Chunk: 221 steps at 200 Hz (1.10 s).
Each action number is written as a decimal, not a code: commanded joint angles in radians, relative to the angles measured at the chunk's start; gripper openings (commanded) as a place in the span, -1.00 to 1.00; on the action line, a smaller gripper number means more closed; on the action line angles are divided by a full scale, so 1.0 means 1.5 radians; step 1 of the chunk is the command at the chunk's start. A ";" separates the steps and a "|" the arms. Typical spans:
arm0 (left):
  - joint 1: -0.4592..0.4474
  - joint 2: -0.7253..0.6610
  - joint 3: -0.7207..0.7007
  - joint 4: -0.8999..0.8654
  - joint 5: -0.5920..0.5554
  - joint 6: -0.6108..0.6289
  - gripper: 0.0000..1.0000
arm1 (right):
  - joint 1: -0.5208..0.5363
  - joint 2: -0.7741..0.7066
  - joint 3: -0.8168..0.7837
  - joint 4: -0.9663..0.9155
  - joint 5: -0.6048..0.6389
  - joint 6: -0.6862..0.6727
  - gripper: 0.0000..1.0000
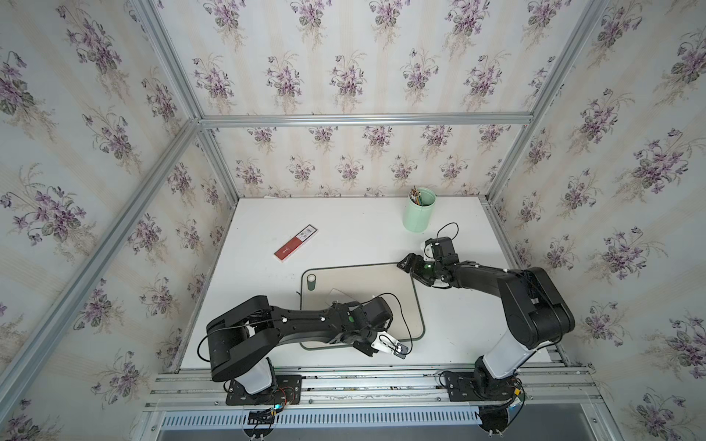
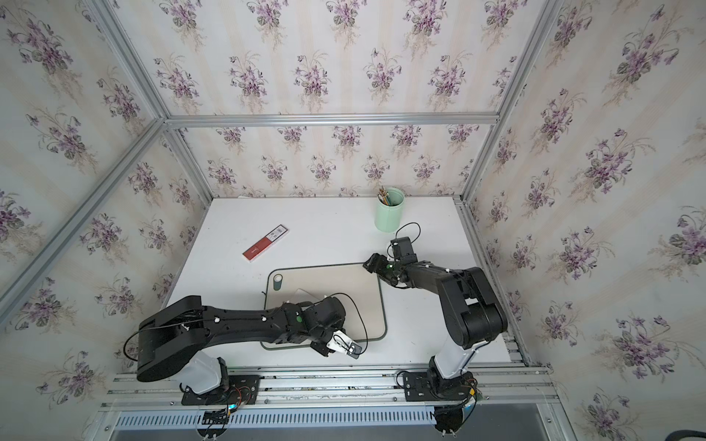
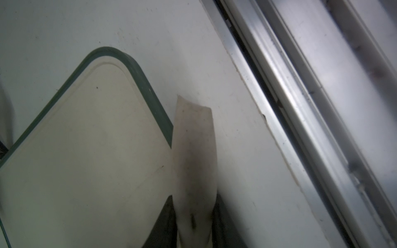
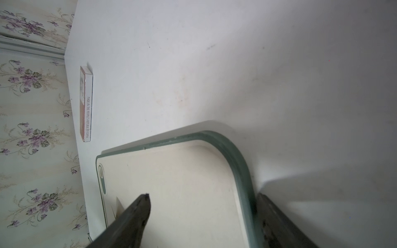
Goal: Align the knife with the edge of the cutting board
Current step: Adjust the work surface at the center of the board, then place the knife on the work surface.
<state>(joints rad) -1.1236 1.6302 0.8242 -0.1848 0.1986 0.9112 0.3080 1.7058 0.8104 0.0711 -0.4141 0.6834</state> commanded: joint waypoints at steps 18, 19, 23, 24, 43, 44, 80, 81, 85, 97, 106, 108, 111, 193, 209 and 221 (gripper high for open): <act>-0.010 0.069 0.107 -0.098 0.009 0.089 -1.00 | -0.004 -0.032 0.006 -0.063 0.056 -0.026 0.68; -0.011 0.071 0.110 -0.099 0.009 0.091 -1.00 | -0.005 -0.035 0.005 -0.064 0.059 -0.027 0.69; -0.015 0.078 0.120 -0.106 0.010 0.097 -1.00 | -0.009 -0.041 0.003 -0.066 0.065 -0.029 0.69; -0.017 0.080 0.122 -0.107 0.011 0.098 -1.00 | -0.009 -0.041 0.003 -0.066 0.065 -0.029 0.69; -0.036 0.107 0.150 -0.121 0.011 0.118 -1.00 | -0.035 -0.057 -0.015 -0.066 0.058 -0.032 0.71; -0.037 0.108 0.151 -0.121 0.010 0.119 -1.00 | -0.037 -0.058 -0.016 -0.065 0.057 -0.031 0.71; -0.078 0.093 0.153 -0.123 -0.003 0.124 -1.00 | -0.050 -0.059 -0.041 -0.046 0.048 -0.030 0.70; -0.081 0.091 0.152 -0.123 -0.002 0.124 -1.00 | -0.051 -0.058 -0.042 -0.045 0.047 -0.030 0.70; -0.088 0.085 0.150 -0.120 0.001 0.125 -1.00 | -0.051 -0.057 -0.042 -0.043 0.046 -0.029 0.70; -0.110 0.082 0.147 -0.121 -0.001 0.137 -1.00 | -0.050 -0.050 -0.043 -0.036 0.041 -0.026 0.71; -0.128 0.093 0.155 -0.139 -0.022 0.145 -0.97 | -0.050 -0.046 -0.043 -0.034 0.036 -0.025 0.71; -0.130 0.097 0.158 -0.144 -0.027 0.145 -0.96 | -0.051 -0.046 -0.043 -0.033 0.035 -0.025 0.71; -0.132 0.102 0.162 -0.153 -0.032 0.145 -0.94 | -0.051 -0.045 -0.044 -0.032 0.034 -0.025 0.71; -0.085 0.122 0.116 -0.030 -0.047 0.143 0.40 | -0.051 -0.037 -0.060 -0.011 0.028 -0.018 0.71; -0.086 0.108 0.068 0.072 -0.096 0.132 0.99 | -0.051 -0.039 -0.060 -0.011 0.031 -0.019 0.72; -0.085 0.089 0.023 0.156 -0.129 0.116 0.98 | -0.051 -0.040 -0.064 -0.008 0.032 -0.019 0.72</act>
<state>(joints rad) -1.2522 1.7859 0.9794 -0.1509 0.1799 1.1133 0.2306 1.6424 0.7258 0.1108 -0.3859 0.6518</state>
